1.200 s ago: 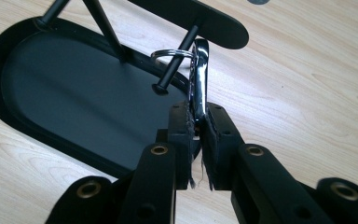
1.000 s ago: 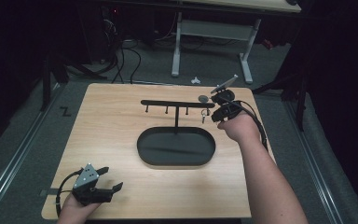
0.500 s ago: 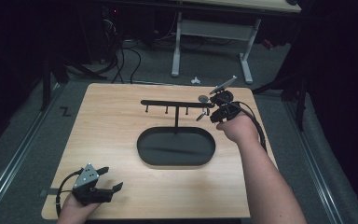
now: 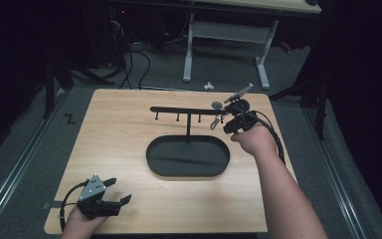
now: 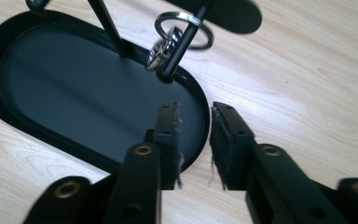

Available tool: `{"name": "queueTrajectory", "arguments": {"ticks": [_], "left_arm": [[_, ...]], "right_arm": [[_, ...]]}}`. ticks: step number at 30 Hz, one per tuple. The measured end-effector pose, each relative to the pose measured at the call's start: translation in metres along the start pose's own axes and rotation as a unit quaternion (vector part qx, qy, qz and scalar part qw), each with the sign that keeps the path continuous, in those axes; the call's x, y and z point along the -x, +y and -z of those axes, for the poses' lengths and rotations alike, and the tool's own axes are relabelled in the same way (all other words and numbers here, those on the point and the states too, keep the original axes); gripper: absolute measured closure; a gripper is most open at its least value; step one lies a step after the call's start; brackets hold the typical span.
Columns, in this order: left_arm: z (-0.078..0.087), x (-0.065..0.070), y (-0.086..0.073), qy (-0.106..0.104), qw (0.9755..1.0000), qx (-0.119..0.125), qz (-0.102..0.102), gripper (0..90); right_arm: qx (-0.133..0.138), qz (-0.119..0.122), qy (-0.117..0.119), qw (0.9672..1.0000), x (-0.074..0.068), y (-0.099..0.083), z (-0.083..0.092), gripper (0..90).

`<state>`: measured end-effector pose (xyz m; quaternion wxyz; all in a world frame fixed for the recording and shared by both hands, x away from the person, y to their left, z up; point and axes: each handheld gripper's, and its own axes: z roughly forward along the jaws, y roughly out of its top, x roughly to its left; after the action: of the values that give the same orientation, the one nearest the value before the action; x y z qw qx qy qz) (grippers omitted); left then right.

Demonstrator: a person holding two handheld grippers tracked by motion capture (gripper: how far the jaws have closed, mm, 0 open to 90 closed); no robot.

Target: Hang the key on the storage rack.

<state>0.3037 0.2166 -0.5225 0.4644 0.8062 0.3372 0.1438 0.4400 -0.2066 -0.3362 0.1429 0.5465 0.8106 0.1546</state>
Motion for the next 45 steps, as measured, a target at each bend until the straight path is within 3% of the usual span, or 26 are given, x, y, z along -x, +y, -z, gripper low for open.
{"name": "queueTrajectory", "arguments": {"ticks": [10,20,22,30,45], "left_arm": [[-0.001,0.0,0.0,-0.001,1.0,0.0,0.0,17.0],[-0.002,0.001,0.0,-0.003,1.0,-0.006,-0.001,17.0],[-0.002,0.001,0.0,-0.004,1.0,-0.008,-0.002,16.9],[-0.003,0.002,0.0,-0.001,1.0,-0.006,-0.004,16.9],[-0.004,0.002,0.0,0.002,0.9999,-0.011,-0.007,16.9]], "right_arm": [[0.02,-0.019,0.008,0.9996,0.0,-0.016,-0.007,45.7],[0.027,-0.028,0.02,0.9991,-0.003,-0.034,-0.011,36.9],[0.03,-0.032,0.031,0.9986,-0.005,-0.043,-0.014,33.5],[0.044,-0.04,0.025,0.9979,-0.009,-0.069,-0.023,32.3],[0.082,-0.052,0.018,0.9951,-0.015,-0.14,-0.056,31.7]]}}
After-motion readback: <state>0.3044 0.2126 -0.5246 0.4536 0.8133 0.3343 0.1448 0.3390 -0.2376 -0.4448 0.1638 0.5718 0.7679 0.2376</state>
